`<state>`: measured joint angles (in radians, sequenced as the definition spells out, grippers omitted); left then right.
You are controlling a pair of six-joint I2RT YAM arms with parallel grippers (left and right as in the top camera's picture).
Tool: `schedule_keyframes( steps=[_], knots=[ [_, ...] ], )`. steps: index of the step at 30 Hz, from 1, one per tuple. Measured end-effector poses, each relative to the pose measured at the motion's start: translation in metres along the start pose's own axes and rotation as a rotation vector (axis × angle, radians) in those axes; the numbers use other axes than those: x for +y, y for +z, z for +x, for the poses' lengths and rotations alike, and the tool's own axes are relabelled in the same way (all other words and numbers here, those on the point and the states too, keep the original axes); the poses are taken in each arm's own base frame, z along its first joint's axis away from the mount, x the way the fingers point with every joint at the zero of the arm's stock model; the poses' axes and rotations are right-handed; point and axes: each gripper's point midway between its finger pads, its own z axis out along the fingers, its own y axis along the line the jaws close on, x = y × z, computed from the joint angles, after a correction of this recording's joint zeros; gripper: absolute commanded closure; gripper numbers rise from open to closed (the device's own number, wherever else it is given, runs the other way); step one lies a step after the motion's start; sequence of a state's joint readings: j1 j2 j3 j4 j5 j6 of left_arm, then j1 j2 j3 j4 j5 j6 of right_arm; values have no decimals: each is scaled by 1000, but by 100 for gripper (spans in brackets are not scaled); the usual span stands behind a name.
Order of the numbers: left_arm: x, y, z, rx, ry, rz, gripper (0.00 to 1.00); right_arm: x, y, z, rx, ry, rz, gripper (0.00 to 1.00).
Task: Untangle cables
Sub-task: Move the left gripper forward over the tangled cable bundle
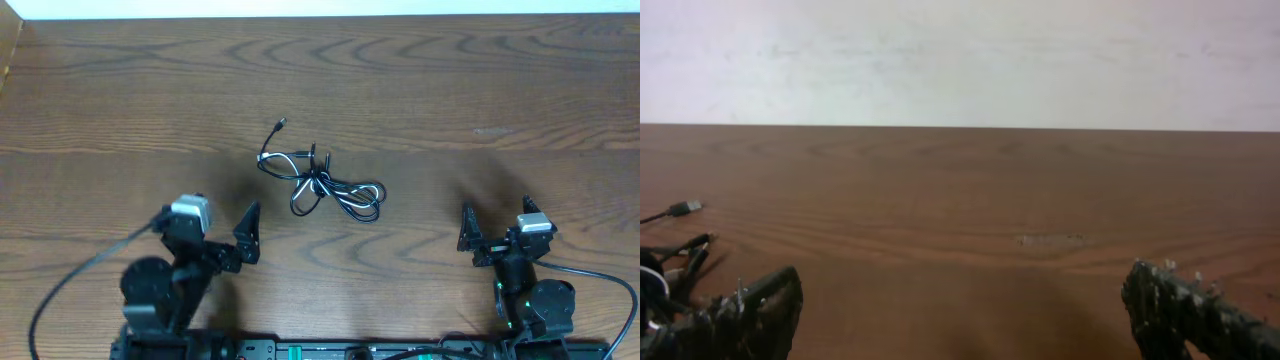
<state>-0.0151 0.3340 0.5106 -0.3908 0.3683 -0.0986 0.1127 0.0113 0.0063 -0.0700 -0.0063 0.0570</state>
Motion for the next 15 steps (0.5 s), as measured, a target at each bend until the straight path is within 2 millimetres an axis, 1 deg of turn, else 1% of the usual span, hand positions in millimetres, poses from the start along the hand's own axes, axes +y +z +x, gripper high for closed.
schedule_keyframes(
  steps=[3,6,11,15],
  knots=[
    [-11,6,-12,80,-28,51,2,0,0,0,0,0,0,1],
    [-19,15,-17,206,-80,91,2,0,0,0,0,0,0,1],
    [-25,27,-27,419,-175,100,2,0,0,0,1,0,0,1],
    [-26,35,-38,534,-229,92,2,0,0,0,1,0,0,1]
  ],
)
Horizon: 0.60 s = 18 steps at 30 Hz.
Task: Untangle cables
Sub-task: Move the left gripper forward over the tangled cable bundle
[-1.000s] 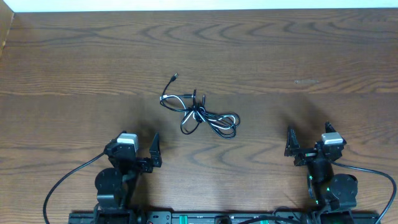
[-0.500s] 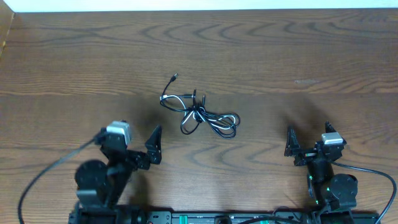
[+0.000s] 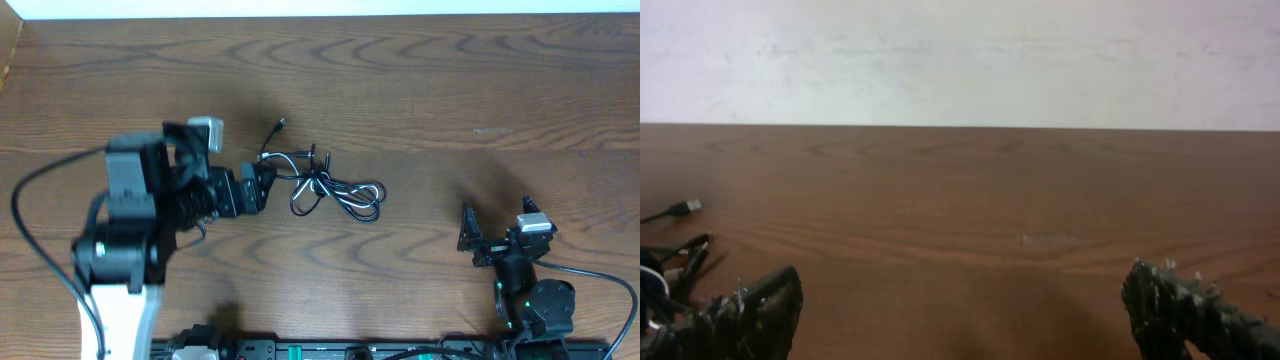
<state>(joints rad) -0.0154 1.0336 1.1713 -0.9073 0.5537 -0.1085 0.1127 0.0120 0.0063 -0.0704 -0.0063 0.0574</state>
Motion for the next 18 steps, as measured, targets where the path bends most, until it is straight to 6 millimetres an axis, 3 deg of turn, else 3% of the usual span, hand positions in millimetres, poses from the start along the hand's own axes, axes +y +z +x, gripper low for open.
schedule_keyframes(
  steps=[3,11,18],
  knots=[
    [2,7,-7,55,-30,-6,2,0,0,0,0,0,0,1],
    [20,37,7,203,-112,-26,2,0,0,0,0,0,0,1],
    [27,49,11,249,-139,-34,2,0,0,0,0,0,0,1]
  ],
)
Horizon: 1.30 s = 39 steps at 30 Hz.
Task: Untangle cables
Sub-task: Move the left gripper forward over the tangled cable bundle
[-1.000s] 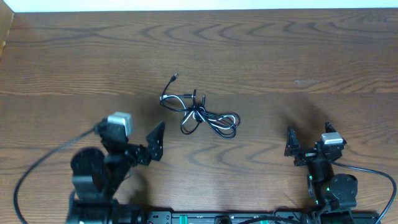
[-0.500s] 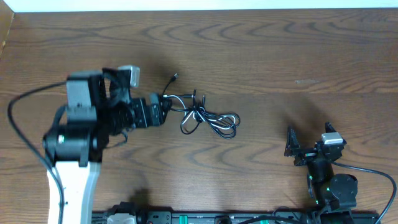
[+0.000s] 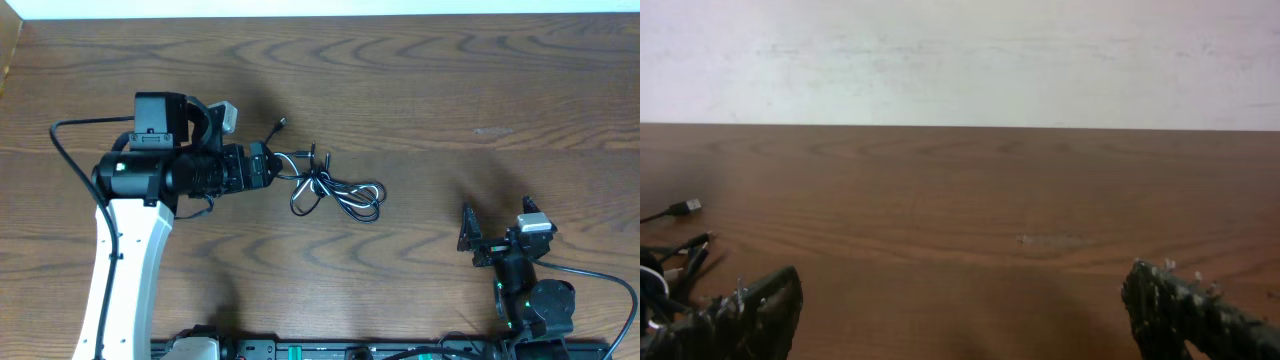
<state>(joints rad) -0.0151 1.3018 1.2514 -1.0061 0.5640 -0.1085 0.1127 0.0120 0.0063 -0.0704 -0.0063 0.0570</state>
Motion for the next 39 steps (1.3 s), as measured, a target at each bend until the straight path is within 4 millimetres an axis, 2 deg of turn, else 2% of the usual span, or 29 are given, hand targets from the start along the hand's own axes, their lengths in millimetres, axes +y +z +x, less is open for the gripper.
schedule_keyframes(
  steps=[5,6,9,10,11,19,26,31,39],
  knots=[
    [1,4,-7,-14,9,3,2,0,0,0,0,0,0,1],
    [0,4,-11,-29,17,6,6,0,0,0,0,0,0,1],
    [-2,4,-20,-62,32,15,54,0,0,0,0,0,0,1],
    [-2,4,-23,-73,39,18,78,0,0,0,0,0,0,1],
    [-3,5,-27,-88,48,22,92,0,0,0,0,0,0,1],
    [-1,17,-54,-147,66,32,92,0,0,0,0,0,0,1],
    [25,50,-65,-110,-11,-26,93,0,0,0,0,0,0,1],
    [42,74,-66,-69,-52,-54,92,0,0,0,0,0,0,1],
    [55,92,-60,-12,-102,-72,92,0,0,0,0,0,0,1]
  ],
)
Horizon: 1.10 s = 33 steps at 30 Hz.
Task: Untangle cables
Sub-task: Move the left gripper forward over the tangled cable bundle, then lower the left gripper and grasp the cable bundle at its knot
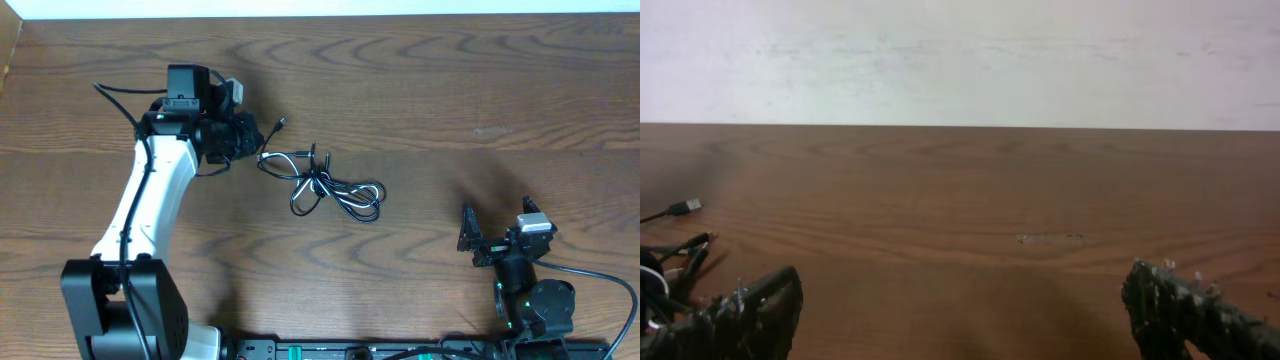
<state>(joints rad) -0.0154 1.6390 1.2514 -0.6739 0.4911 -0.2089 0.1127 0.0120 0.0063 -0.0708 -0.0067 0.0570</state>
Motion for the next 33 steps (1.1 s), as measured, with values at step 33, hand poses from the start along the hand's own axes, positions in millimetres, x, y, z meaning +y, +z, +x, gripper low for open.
schedule_keyframes(
  steps=[33],
  knots=[
    [1,1,4,15,-12,-5,92,0,0,0,0,0,0,1]
  ],
)
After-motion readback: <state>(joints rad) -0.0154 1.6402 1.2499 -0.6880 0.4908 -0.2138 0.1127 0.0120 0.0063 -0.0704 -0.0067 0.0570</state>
